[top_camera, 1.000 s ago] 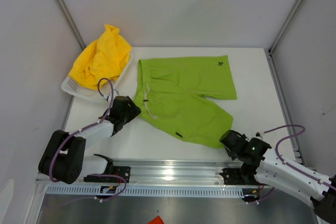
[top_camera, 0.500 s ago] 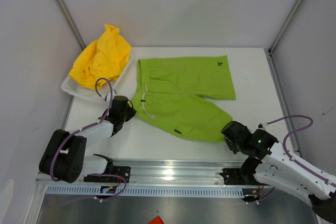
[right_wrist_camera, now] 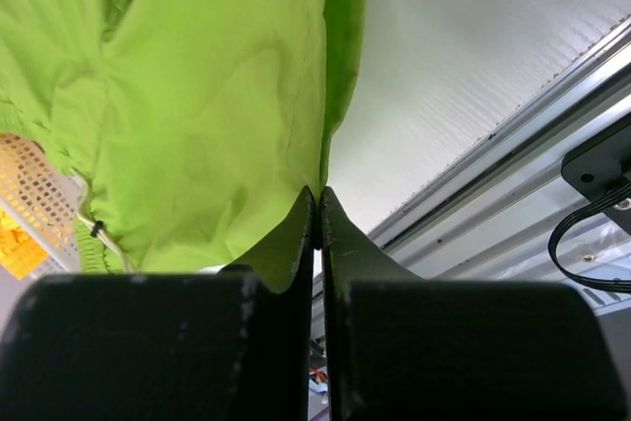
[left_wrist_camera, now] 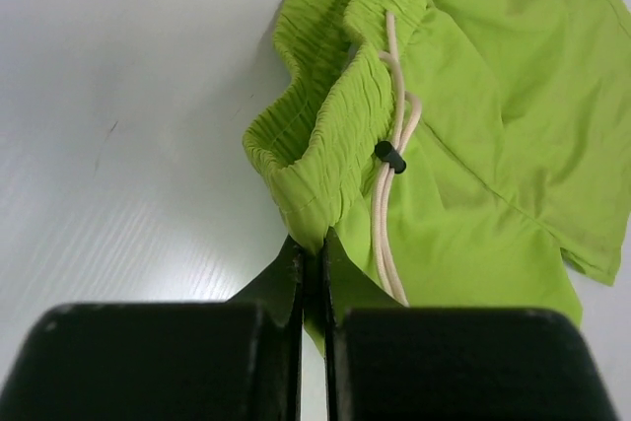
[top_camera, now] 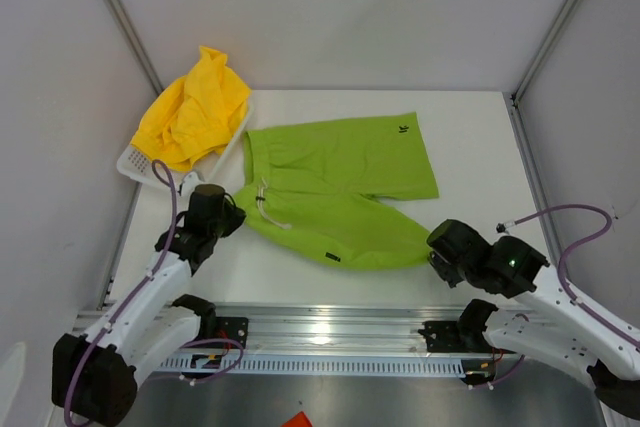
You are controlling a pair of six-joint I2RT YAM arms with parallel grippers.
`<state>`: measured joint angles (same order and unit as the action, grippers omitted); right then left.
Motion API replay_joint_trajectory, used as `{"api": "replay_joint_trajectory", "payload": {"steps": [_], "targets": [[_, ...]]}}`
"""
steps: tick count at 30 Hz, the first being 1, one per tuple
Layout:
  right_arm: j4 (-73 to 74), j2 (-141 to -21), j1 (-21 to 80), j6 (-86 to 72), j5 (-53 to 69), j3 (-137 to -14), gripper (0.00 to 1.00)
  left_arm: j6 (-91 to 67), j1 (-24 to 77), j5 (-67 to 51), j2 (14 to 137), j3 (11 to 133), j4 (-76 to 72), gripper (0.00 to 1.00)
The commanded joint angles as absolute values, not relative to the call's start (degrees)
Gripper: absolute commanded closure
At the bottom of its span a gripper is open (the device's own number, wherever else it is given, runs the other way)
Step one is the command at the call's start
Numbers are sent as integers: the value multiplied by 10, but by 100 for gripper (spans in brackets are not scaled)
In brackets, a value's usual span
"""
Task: Fold and stack the shorts
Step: Fold the shorts
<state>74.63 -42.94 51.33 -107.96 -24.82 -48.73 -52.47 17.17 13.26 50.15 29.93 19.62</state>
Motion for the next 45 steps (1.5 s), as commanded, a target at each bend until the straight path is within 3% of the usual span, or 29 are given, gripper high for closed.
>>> {"api": "replay_joint_trajectory", "payload": {"steps": [1,8,12,19,25,45], "targets": [[854,-423,519,-1084,-300,-536,100,-542,164,132,469,331,286,100],[862,-471,497,-994,-388,-668,100,-563,163,155,512,456,423,100],[813,-500,428,-902,-382,-714,100,-565,163,171,515,509,453,100],[656,-551,222,-689,-232,-712,100,-581,141,154,550,567,460,100],[571,-623,121,-609,-160,-735,100,-600,110,115,610,595,460,100],[510,-871,80,-513,-108,-931,100,-646,47,76,680,623,439,100]]}}
